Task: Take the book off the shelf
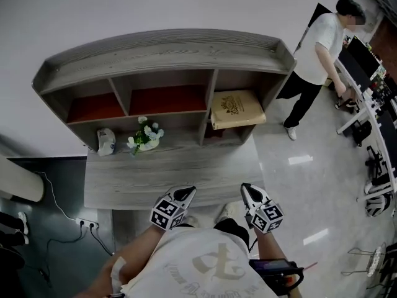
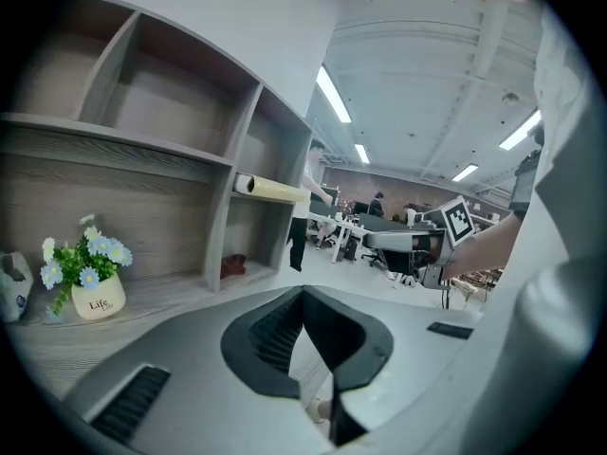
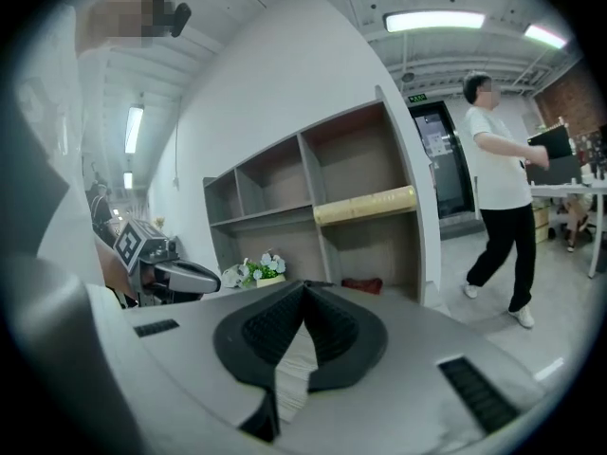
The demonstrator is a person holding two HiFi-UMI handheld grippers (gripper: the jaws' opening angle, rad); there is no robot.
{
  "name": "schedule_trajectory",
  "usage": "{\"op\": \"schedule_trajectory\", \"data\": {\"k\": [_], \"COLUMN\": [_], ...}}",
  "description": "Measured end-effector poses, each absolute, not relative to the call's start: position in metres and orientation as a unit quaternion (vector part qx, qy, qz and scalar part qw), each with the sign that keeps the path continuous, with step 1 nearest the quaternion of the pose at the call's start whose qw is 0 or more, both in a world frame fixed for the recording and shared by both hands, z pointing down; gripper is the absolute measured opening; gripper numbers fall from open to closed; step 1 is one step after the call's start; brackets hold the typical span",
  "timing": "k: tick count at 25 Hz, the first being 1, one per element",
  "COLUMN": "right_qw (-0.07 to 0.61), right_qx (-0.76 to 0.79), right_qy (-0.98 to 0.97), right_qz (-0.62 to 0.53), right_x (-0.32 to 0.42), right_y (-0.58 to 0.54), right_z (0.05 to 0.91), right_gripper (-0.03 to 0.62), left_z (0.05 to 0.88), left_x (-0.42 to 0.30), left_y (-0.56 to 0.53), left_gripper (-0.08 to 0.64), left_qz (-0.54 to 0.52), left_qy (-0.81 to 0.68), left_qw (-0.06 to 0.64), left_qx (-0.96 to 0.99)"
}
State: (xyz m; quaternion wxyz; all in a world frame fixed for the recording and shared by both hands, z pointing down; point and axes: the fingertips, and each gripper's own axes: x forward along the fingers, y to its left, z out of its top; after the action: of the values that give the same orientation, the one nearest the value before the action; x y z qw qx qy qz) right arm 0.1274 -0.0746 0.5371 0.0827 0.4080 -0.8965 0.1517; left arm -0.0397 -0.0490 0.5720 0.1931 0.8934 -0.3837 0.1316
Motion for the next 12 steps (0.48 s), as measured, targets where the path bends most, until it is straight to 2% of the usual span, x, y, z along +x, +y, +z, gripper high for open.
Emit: {"op": "schedule_trajectory", "data": {"k": [12], "right_qw": [0.089], "right_qx": [0.397], "right_qy": [-0.906], "right_qz": [0.115], "right_x": [0.127], "right_y": [-0.144], "right_z": [0.527], "right_gripper": [0.006], "left_z": [0.582], "left_x": [-0.057], "left_y": [-0.07], "left_gripper": [0.014], "left_qz": [0.138], "left_qy": [-0.41], "left_qw": [0.203], "left_qx": [0.878]}}
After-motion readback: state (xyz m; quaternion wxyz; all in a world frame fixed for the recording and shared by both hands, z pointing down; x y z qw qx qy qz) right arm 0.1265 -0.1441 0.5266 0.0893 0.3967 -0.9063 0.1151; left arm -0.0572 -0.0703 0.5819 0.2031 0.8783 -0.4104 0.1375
